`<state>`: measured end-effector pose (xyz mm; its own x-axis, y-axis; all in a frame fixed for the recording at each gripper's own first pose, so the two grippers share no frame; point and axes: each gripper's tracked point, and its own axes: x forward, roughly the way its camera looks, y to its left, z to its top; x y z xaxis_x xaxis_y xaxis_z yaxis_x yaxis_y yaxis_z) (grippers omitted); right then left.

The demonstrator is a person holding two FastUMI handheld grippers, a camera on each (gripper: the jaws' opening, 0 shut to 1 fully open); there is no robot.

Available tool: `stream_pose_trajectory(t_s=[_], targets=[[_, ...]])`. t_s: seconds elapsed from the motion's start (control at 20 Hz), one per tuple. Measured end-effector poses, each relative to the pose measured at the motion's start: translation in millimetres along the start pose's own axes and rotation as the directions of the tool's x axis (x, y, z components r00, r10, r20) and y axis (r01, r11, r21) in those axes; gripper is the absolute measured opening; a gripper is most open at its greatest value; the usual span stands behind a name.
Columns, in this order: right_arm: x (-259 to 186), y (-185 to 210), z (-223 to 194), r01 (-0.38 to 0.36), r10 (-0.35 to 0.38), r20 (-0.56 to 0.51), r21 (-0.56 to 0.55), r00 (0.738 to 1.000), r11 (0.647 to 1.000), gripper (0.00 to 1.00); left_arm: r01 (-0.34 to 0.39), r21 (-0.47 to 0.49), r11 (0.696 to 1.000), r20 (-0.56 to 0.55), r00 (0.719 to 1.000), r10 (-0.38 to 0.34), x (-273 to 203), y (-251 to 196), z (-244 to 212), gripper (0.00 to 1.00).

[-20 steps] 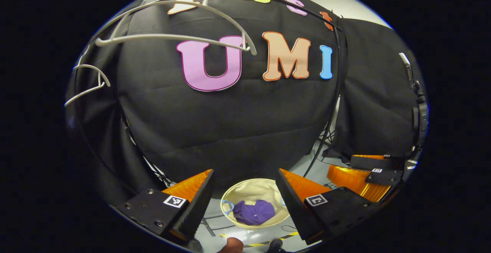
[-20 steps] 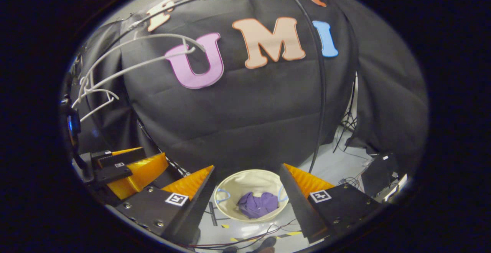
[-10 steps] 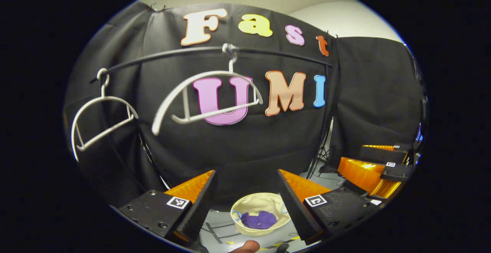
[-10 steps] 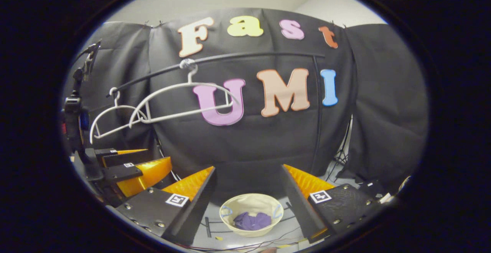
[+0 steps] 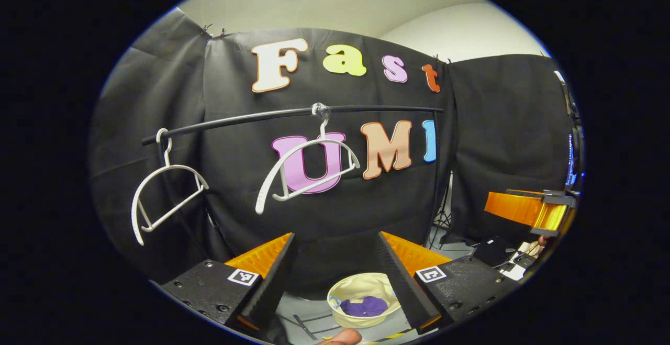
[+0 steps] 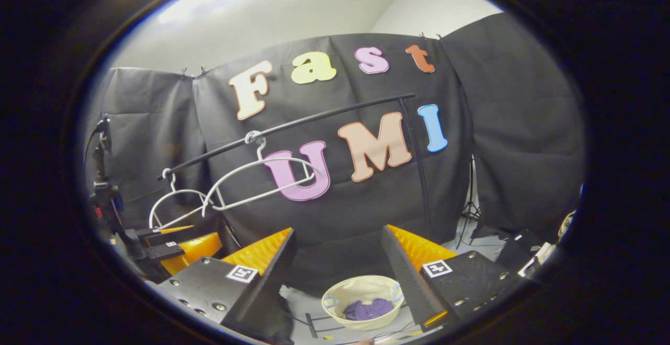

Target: Grasp the clothes on the hanger with both hands and then place them into the laundry hamper below.

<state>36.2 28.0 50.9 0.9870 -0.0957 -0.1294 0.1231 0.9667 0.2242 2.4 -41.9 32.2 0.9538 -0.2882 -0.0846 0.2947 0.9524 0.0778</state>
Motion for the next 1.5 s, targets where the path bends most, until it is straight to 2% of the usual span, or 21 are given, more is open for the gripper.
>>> stream_pose_trajectory(t_s=[0.15, 0.35, 0.4, 0.45, 0.6, 0.75, 0.8, 0.85, 1.1, 1.35, 1.5], targets=[[-6, -9, 11, -0.031, 0.032, 0.02, -0.047, 0.999, 0.998, 1.0, 0.002, -0.005, 1.0, 0.017, 1.0, -0.002, -5, -17, 8, 0.96], [-13, -16, 33, -0.082, 0.088, 0.072, -0.092, 0.993, 0.992, 0.92, -0.032, -0.024, 0.999, 0.061, 0.998, 0.034, -2, -31, 26, 0.96], [-13, -23, 39, -0.087, 0.096, 0.088, -0.102, 0.991, 0.991, 1.0, -0.034, -0.032, 0.999, 0.079, 0.996, 0.037, -3, -38, 34, 0.96], [-13, -28, 45, -0.09, 0.102, 0.101, -0.11, 0.99, 0.99, 0.92, -0.037, -0.039, 0.999, 0.09, 0.995, 0.041, -3, -45, 39, 0.94], [-10, -35, 54, -0.121, 0.135, 0.118, -0.122, 0.984, 0.985, 0.92, -0.037, -0.041, 0.998, 0.097, 0.994, 0.041, 1, -65, 42, 0.96], [-8, -43, 65, -0.142, 0.158, 0.134, -0.125, 0.978, 0.982, 1.0, -0.04, -0.042, 0.998, 0.117, 0.992, 0.044, 6, -86, 51, 0.93], [-8, -46, 68, -0.15, 0.167, 0.139, -0.128, 0.976, 0.98, 0.92, -0.04, -0.042, 0.998, 0.13, 0.99, 0.046, 8, -90, 55, 0.93], [-7, -51, 69, -0.149, 0.167, 0.138, -0.136, 0.976, 0.979, 0.98, -0.042, -0.041, 0.998, 0.141, 0.989, 0.047, 10, -96, 59, 0.96], [-3, -76, 74, -0.137, 0.158, 0.129, -0.161, 0.979, 0.977, 0.98, -0.046, -0.035, 0.998, 0.137, 0.989, 0.05, 23, -117, 65, 0.93], [-3, -100, 80, -0.118, 0.138, 0.127, -0.15, 0.982, 0.982, 0.98, -0.053, -0.019, 0.998, 0.19, 0.98, 0.056, 36, -124, 80, 0.96], [-1, -112, 79, -0.096, 0.114, 0.124, -0.145, 0.986, 0.985, 0.98, -0.063, -0.068, 0.996, 0.192, 0.978, 0.075, 45, -116, 82, 0.98]])
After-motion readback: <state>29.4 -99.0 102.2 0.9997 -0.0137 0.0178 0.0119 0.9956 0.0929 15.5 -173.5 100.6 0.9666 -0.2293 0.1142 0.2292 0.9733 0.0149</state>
